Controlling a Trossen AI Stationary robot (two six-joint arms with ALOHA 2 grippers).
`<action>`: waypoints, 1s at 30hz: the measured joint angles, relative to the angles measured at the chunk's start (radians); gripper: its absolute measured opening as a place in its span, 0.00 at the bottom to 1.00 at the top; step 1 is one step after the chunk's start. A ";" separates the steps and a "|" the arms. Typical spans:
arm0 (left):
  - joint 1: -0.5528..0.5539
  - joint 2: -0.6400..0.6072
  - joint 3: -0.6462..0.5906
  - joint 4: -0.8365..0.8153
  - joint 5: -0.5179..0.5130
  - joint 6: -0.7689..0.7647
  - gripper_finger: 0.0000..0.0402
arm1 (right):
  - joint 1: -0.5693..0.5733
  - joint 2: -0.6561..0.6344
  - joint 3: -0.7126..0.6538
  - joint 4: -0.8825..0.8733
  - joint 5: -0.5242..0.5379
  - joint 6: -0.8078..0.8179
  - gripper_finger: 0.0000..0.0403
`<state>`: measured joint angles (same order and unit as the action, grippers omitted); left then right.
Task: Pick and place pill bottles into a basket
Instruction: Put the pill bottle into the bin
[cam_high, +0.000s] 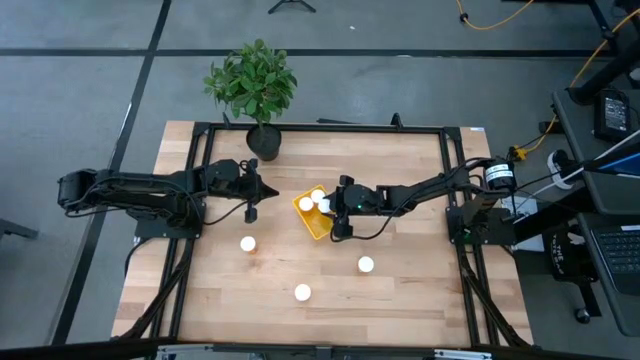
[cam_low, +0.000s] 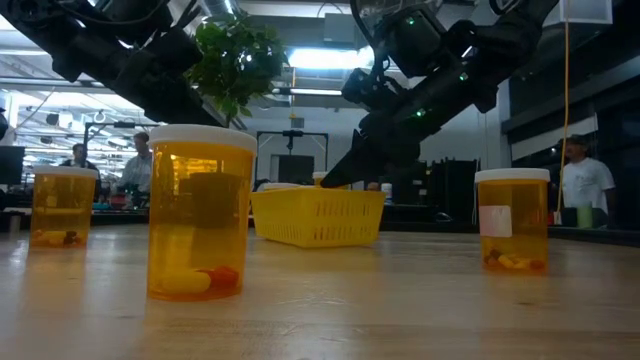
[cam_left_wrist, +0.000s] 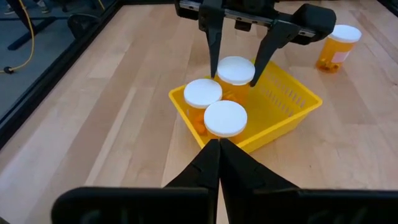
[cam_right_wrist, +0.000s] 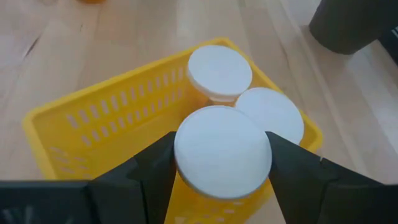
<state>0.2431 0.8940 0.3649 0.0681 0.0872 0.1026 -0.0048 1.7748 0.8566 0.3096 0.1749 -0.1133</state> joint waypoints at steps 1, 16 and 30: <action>0.000 0.000 0.000 0.000 0.000 -0.001 0.01 | 0.000 0.000 0.000 0.000 0.000 0.003 0.56; 0.000 0.000 0.000 0.000 0.000 -0.003 0.01 | 0.000 0.000 0.000 -0.009 -0.021 0.007 0.56; 0.000 0.000 0.000 0.000 0.000 -0.003 0.01 | -0.006 0.000 0.000 -0.018 -0.018 0.004 0.56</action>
<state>0.2429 0.8940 0.3649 0.0681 0.0872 0.0994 -0.0109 1.7744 0.8566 0.2916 0.1570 -0.1093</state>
